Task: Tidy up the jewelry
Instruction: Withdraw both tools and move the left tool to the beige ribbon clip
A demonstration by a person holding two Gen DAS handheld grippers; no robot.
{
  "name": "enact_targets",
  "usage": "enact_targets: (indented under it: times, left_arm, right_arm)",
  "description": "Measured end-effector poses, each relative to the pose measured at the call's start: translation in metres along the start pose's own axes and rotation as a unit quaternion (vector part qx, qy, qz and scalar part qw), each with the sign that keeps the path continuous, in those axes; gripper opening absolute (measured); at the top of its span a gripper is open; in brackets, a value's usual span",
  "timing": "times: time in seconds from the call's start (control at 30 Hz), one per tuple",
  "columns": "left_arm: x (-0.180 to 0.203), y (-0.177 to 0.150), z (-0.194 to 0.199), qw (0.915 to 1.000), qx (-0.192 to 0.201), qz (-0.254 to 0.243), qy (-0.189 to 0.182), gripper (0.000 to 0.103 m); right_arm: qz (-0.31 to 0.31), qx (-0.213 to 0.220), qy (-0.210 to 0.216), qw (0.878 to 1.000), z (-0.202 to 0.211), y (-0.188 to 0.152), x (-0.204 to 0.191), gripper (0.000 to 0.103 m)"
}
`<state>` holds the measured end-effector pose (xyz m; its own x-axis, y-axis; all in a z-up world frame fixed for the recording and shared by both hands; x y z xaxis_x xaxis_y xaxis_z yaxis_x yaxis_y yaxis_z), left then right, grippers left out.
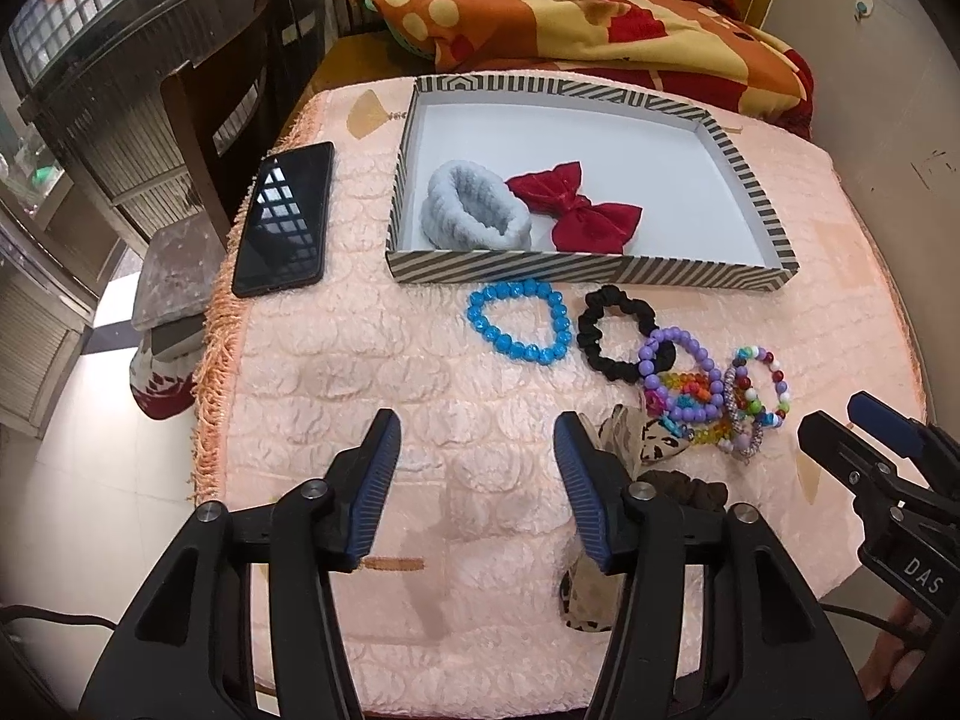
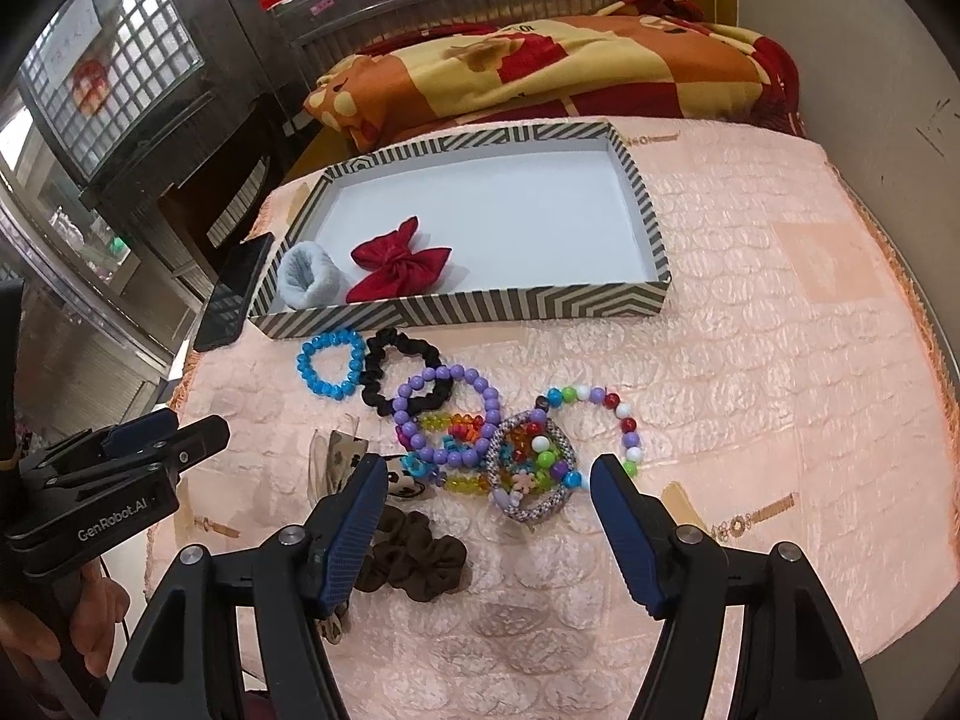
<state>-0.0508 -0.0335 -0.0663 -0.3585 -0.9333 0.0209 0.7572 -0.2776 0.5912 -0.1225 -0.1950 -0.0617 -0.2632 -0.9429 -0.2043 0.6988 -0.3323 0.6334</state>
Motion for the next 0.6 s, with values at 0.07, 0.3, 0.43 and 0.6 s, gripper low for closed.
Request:
enact_targets:
  times: [0.07,0.3,0.43,0.6]
  left_arm:
    - [0.000,-0.002,-0.002,1.0000,-0.005,0.006,-0.004,0.057]
    - [0.002,-0.013,-0.004,0.9987,-0.028,0.015,-0.039,0.058]
    - [0.008,-0.025,-0.007,0.9970,-0.045,0.003,-0.063,0.059]
    - [0.023,-0.038,-0.012,0.9934,-0.067,-0.010,-0.093,0.063]
  right_arm:
    - [0.000,-0.002,-0.001,1.000,0.000,-0.001,0.001,0.068]
    - [-0.006,-0.012,-0.001,1.000,-0.005,-0.011,0.005,0.068]
    - [-0.005,-0.021,0.001,1.000,-0.009,-0.019,0.006,0.068]
    - [-0.012,-0.027,-0.004,1.000,-0.013,-0.023,0.011,0.068]
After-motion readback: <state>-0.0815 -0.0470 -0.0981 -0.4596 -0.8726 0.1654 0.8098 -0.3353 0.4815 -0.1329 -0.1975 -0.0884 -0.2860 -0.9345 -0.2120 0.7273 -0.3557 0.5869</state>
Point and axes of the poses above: each gripper's, at about its wrist camera, not at the fingertips, and z roughly against the way its jaws point, x to its right, y to its top, the point moved 10 cm from there along -z, roughly the way its jaws point, and after that the axes turned 11 degrees about x, right-handed, at the moved point
